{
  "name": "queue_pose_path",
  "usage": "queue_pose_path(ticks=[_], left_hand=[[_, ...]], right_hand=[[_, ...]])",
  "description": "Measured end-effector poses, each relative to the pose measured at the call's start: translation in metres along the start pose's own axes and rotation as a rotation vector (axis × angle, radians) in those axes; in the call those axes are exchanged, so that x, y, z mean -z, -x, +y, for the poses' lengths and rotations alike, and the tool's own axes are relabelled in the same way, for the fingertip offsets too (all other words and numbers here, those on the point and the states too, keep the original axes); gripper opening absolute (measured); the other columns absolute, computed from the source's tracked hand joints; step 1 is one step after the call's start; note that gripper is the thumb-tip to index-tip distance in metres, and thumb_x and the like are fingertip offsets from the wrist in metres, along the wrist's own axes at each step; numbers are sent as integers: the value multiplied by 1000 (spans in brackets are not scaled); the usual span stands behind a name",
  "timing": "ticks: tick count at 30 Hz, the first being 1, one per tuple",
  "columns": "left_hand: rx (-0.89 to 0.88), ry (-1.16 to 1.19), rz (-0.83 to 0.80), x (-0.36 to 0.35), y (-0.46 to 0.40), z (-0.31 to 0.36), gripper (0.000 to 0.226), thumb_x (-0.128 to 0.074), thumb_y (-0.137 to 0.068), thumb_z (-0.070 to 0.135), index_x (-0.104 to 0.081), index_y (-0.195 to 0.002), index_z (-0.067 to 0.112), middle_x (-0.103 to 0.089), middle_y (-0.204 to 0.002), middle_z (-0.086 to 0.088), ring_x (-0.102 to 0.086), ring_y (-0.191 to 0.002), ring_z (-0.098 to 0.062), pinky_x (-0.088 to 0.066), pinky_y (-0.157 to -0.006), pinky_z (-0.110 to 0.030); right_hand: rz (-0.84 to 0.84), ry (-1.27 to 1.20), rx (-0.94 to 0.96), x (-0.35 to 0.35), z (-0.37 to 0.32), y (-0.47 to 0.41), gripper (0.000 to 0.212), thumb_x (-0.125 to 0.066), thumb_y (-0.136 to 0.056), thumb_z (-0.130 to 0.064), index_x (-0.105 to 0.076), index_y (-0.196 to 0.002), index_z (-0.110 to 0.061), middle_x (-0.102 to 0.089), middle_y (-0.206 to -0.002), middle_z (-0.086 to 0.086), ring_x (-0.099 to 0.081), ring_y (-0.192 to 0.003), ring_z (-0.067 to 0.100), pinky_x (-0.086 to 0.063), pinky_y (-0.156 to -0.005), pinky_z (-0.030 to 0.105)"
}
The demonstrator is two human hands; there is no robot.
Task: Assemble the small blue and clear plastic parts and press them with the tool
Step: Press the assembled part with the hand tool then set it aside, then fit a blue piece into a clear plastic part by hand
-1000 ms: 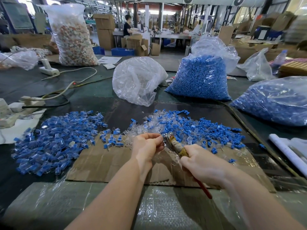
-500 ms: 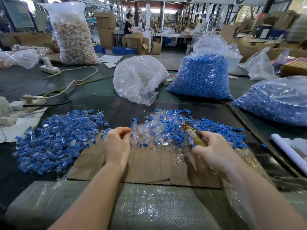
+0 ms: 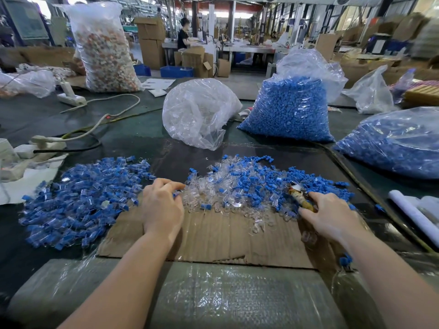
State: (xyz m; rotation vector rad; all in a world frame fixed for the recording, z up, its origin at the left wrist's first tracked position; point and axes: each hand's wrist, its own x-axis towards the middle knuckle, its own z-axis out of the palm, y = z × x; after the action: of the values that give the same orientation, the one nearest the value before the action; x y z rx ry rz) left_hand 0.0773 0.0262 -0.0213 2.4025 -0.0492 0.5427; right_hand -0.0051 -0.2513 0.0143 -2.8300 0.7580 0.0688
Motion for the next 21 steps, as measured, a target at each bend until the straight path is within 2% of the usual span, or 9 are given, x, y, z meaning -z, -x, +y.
queue_pose_path(ticks=[5,11,13,15,18,19,21], left_hand=[[-58,173,-102,-18,17,28,10,-63,-87,13,-69,-94,18,-46,-83,16,-49,-88,-12,-31,-67,-12],[-15,141,-140,-27,23,28,16,-64,-85,11,-66,-101,15,-54,-94,4,-53,-93,-18,-45,-84,-29],[-6,167,-121,-26,25,27,16,-62,-86,6,-66,-99,14,-61,-93,1,-54,-89,-15,-45,-81,-24],[26,233,-109,-25,26,28,16,-63,-86,6,-66,-98,16,-63,-89,3,-55,-83,-9,-41,-73,-11],[93,380,-127,-23,28,32,15,-67,-83,9,-65,-94,20,-61,-80,12,-55,-75,2,-40,-63,0],[118,453,-144,-23,28,35,15,-68,-82,9,-64,-91,20,-62,-79,12,-57,-75,1,-41,-65,-1],[182,612,-212,-22,29,41,17,-69,-81,5,-63,-88,19,-64,-80,4,-61,-77,-9,-50,-71,-13]], right_hand=[[-14,35,-9,-4,3,0,59,-44,-91,-55,-35,-141,-24,-44,-136,9,-38,-127,31,-33,-105,49],[-21,24,-30,-6,5,2,60,-41,-91,-58,-32,-142,-28,-43,-137,7,-37,-128,30,-30,-106,51],[8,9,-37,-6,3,4,58,-42,-91,-56,-35,-141,-27,-43,-137,8,-35,-129,30,-29,-107,51],[146,-7,-13,-5,-1,9,50,-44,-93,-51,-43,-135,-26,-46,-132,8,-37,-125,28,-30,-104,47],[403,-115,166,-5,-14,17,34,-53,-93,-35,-56,-123,-20,-56,-120,4,-46,-113,22,-36,-96,39],[426,-150,263,-6,-20,19,30,-56,-92,-28,-59,-120,-19,-59,-115,3,-49,-109,19,-39,-96,35],[404,-208,437,-10,-33,25,25,-58,-90,-19,-63,-115,-17,-62,-109,-1,-52,-102,14,-40,-96,27]])
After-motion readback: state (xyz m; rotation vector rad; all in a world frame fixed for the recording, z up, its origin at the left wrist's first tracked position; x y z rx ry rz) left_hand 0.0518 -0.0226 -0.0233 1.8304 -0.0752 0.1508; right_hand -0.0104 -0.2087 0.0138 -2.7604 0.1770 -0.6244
